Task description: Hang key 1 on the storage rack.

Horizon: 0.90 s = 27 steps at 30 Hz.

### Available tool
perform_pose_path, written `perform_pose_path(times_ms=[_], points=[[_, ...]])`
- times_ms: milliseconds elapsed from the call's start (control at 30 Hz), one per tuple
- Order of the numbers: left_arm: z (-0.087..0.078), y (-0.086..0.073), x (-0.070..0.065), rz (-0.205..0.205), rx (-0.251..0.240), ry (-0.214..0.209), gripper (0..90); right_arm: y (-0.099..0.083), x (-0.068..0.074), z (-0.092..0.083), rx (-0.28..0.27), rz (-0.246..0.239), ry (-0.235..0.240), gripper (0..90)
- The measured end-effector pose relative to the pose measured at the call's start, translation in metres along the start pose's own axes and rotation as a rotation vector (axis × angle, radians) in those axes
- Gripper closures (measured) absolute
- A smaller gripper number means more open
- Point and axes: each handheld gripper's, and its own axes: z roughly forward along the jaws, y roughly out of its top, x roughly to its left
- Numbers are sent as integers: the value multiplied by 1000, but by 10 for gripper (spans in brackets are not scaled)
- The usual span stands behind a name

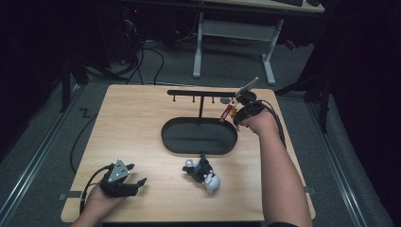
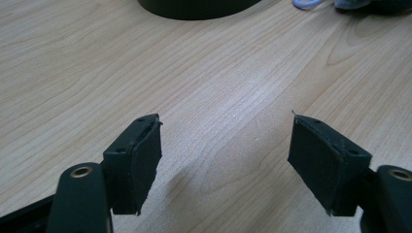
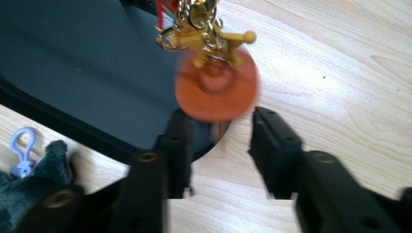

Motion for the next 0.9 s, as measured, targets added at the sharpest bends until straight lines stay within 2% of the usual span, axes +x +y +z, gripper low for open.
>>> perform_pose_path(times_ms=[67, 167, 433, 567, 733, 900], points=[[0, 0, 0, 0, 0, -1, 279, 0, 2, 0, -15, -6, -9, 509], [1, 0, 0, 0, -2, -1, 279, 0, 2, -3, -34, -6, -8, 465], [1, 1, -1, 7, -2, -3, 279, -10, 3, -11, -65, 2, -23, 421], [1, 2, -1, 13, -3, -3, 279, -24, 2, -13, -84, 12, -27, 409], [3, 3, -4, 20, 0, -6, 279, -45, 5, -13, -106, 1, -29, 394], [4, 4, -6, 20, 2, -8, 279, -72, 9, -9, -156, -4, -39, 392]])
